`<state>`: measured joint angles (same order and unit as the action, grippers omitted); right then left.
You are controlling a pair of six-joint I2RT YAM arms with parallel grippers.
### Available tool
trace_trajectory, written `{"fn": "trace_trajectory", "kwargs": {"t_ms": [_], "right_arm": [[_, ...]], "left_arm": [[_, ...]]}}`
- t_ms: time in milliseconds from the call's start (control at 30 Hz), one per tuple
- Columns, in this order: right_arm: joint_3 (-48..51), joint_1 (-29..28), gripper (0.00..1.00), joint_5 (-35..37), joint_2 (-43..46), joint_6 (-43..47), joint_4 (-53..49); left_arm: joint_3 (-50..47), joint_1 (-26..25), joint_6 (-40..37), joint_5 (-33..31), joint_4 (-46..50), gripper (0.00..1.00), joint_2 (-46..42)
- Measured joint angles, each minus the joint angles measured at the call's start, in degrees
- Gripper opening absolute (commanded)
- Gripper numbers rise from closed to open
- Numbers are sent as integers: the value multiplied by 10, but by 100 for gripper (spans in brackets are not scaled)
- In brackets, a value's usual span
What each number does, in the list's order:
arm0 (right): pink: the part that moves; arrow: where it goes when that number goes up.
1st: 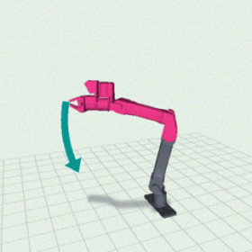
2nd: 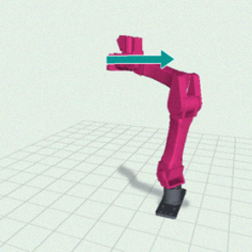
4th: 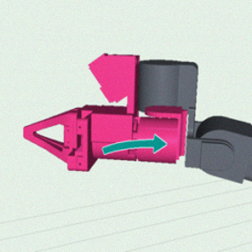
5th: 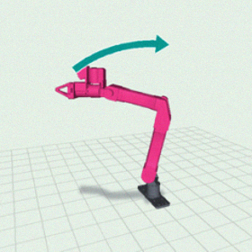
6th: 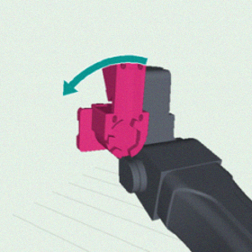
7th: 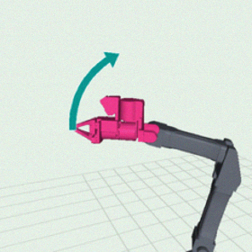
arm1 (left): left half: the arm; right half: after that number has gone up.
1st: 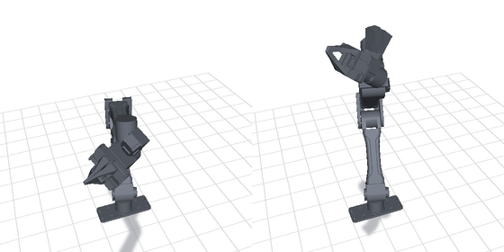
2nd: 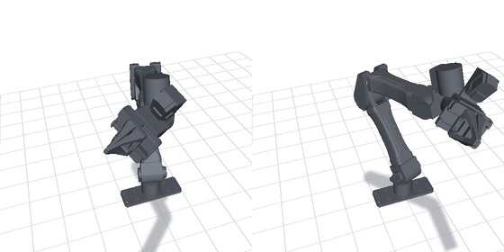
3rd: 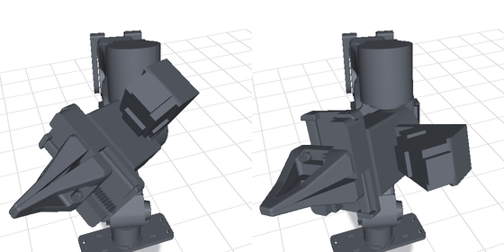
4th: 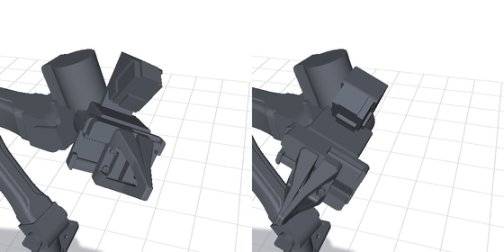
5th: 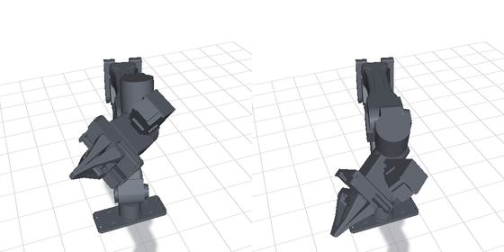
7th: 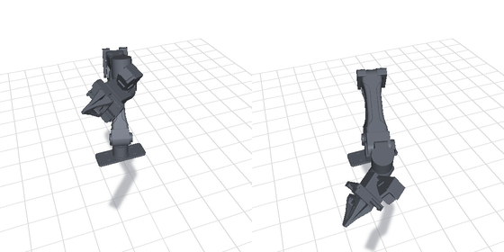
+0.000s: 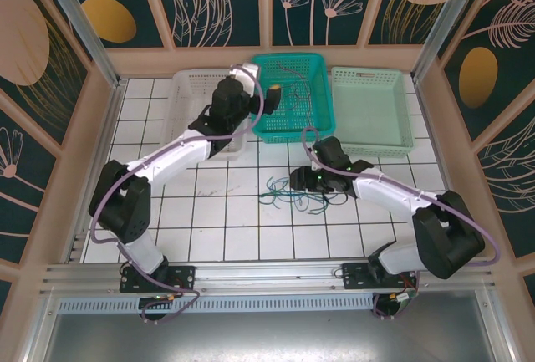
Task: Untangle the cables
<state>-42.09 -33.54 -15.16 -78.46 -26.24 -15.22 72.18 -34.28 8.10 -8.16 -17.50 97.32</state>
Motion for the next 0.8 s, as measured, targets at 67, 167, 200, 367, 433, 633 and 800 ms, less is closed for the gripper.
{"fn": "trace_trajectory", "kwargs": {"t_ms": [67,167,200,367,433,633,800], "right_arm": [[0,0,54,0,-5,2,-6],[-1,-2,48,-5,-17,4,-7],[-2,-3,47,-8,-23,3,-7],[-12,-9,33,-21,-61,5,0],[-14,-10,24,-24,-68,5,1],[-14,-10,0,1,-56,3,0],[-19,-11,0,27,20,8,-5]], "left_arm": [[-45,0,8,0,-6,98,-19],[-92,0,20,0,-19,99,-47],[-102,0,24,0,-23,99,-54],[-141,0,43,-2,-44,98,-96],[-150,0,47,-5,-50,99,-108],[-183,0,51,-15,-59,98,-133],[-192,0,56,-10,-59,98,-134]]}}
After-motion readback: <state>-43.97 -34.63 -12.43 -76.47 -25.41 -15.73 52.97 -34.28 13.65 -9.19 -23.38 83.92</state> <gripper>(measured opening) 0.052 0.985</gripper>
